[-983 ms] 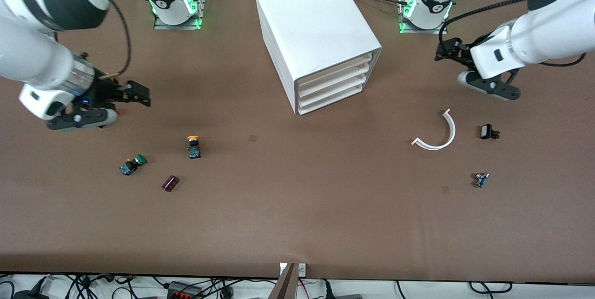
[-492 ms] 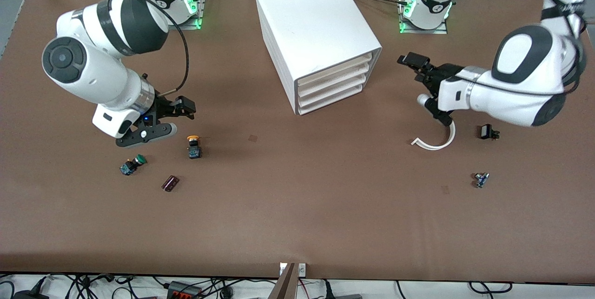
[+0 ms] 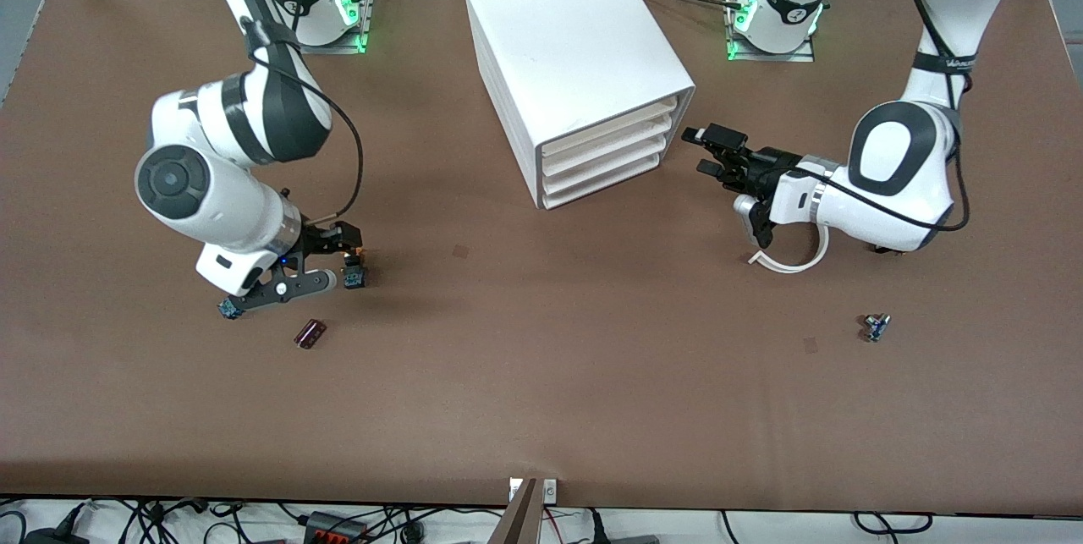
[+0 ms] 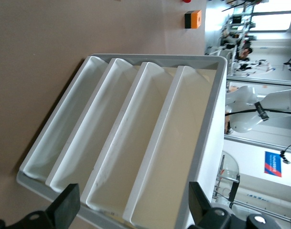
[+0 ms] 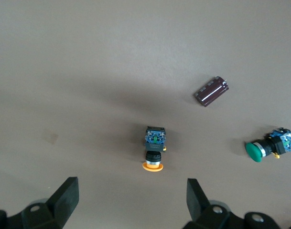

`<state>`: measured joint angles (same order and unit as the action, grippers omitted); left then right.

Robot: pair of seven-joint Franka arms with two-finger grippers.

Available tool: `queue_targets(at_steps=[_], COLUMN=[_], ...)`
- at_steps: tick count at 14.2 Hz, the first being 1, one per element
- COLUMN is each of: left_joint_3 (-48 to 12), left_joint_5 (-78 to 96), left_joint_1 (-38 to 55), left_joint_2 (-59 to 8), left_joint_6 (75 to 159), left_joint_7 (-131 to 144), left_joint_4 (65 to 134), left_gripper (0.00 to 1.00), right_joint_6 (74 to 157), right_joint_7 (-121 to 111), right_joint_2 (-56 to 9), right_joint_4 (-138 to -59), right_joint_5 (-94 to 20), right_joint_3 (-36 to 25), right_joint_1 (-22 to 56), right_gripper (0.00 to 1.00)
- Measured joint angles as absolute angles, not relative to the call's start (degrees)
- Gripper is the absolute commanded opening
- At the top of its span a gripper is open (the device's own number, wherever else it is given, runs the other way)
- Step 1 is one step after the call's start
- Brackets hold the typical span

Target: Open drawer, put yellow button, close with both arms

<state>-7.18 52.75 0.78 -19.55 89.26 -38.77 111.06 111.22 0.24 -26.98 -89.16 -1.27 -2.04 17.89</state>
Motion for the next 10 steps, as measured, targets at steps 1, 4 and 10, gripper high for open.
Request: queue_targets(at_steps=[1,4,10], left_joint_3=[-7.2,-8.6,-11.5], left_joint_5=[55.1,59.7,64.2], left_joint_1=[0.8,0.9,1.1], left_joint_2=[-19.2,-17.9,-17.6], left_joint_6=[90.3,93.6,94.5], left_joint_7=[-40.4,-45.1,-47.8], left_joint_4=[113.5,118.9,123.9], left_gripper=[1.0,0.84,0.7], right_joint_6=[111.3,112.6,114.3], right_joint_7=[0.2,0.2,0.2], right_joint_2=[-28.2,-31.7,-38.0], right_joint_4=[-89.1,-89.0,-88.8], right_joint_5=[-1.1,0.8,1.6], right_joint_3=[-2.0,-2.1,-2.2], right_joint_1=[17.9,17.8,17.6], right_gripper=[1.0,1.0,1.0])
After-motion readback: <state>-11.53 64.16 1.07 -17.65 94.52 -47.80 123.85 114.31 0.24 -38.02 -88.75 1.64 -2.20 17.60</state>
